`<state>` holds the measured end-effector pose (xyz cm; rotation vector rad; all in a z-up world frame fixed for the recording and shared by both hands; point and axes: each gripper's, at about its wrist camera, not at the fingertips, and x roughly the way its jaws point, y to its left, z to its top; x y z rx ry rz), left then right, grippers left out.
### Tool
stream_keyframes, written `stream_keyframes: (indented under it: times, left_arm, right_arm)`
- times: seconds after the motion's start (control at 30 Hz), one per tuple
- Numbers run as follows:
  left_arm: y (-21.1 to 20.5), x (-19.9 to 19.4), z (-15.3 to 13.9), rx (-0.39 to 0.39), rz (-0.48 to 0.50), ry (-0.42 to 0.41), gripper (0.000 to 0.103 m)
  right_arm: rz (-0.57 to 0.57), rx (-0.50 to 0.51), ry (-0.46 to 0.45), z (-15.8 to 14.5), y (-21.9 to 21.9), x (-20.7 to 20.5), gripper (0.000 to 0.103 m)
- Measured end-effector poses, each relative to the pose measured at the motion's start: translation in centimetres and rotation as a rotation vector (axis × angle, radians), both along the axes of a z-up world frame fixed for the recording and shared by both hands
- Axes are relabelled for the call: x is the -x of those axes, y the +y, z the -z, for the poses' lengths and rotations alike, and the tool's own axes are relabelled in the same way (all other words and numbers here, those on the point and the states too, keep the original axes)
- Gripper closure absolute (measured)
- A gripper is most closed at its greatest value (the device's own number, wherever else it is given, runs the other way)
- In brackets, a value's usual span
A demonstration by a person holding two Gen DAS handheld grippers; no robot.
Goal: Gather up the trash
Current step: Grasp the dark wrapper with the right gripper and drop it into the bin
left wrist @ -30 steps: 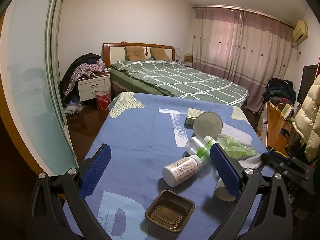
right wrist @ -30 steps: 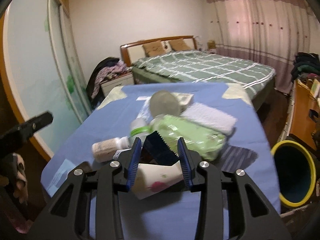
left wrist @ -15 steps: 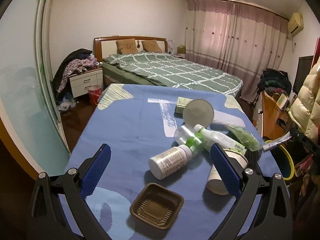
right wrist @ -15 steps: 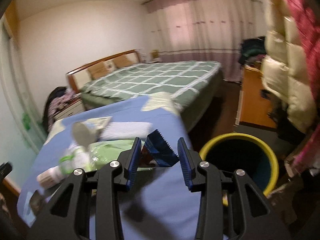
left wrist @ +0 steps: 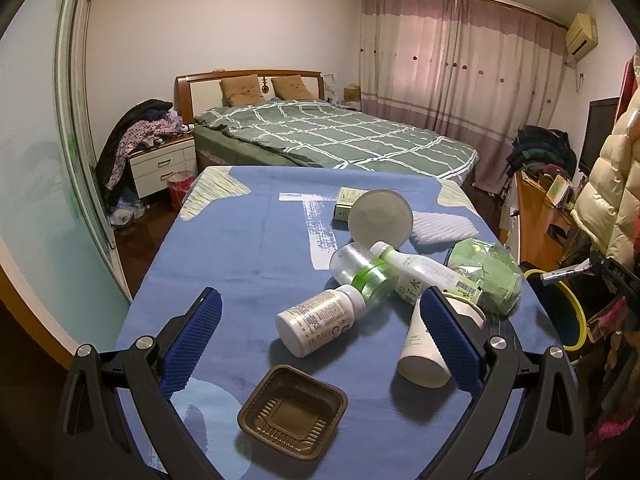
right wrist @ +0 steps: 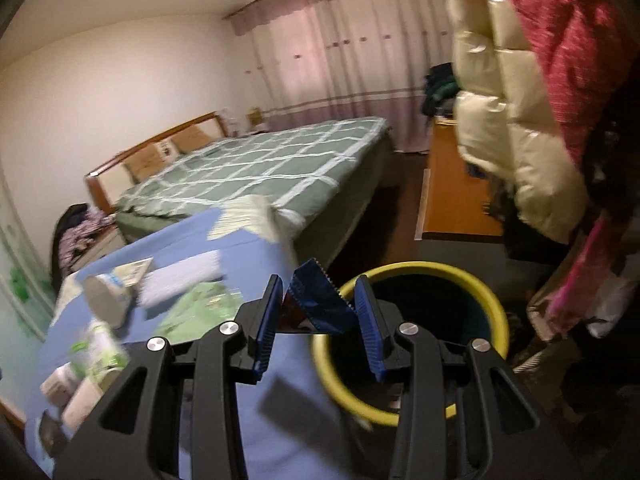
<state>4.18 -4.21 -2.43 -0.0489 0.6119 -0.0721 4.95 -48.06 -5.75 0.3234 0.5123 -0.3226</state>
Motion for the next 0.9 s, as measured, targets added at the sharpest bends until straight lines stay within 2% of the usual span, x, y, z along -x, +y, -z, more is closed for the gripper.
stream_keyframes:
  times: [0.23, 0.27, 0.33, 0.6, 0.73, 0.9]
  left_arm:
    - [-0.1, 0.0, 0.2, -0.001, -0.002, 0.01, 0.005]
    - [-0.2, -0.1, 0.2, -0.002, -0.001, 0.011, 0.005]
    - [-0.1, -0.1, 0.2, -0.004, 0.0, 0.013, 0.005]
    - [-0.4, -0.1, 1.4, -0.002, 0.049, 0.054, 0.005]
    - [-0.2, 0.3, 2.9, -0.002, 0.082, 0.092, 0.005]
    - [0.8, 0.5, 5.1, -0.024, 0.071, 0.134, 0.005]
  right_arm:
    - [0.136, 0.03, 0.093, 2.7, -4.1, -1.7, 0.064]
    - [0.144, 0.031, 0.111, 3.1, -4.5, -2.1, 0.054]
    - [0.169, 0.035, 0.117, 3.5, -4.9, -2.2, 0.042]
    - [0.135, 0.021, 0.095, 3.2, -4.0, -1.6, 0.039]
    - [0.105, 0.017, 0.086, 2.8, -3.2, -1.4, 0.039]
    - [0.057, 0.02, 0.083, 2.6, -1.6, -1.6, 0.039]
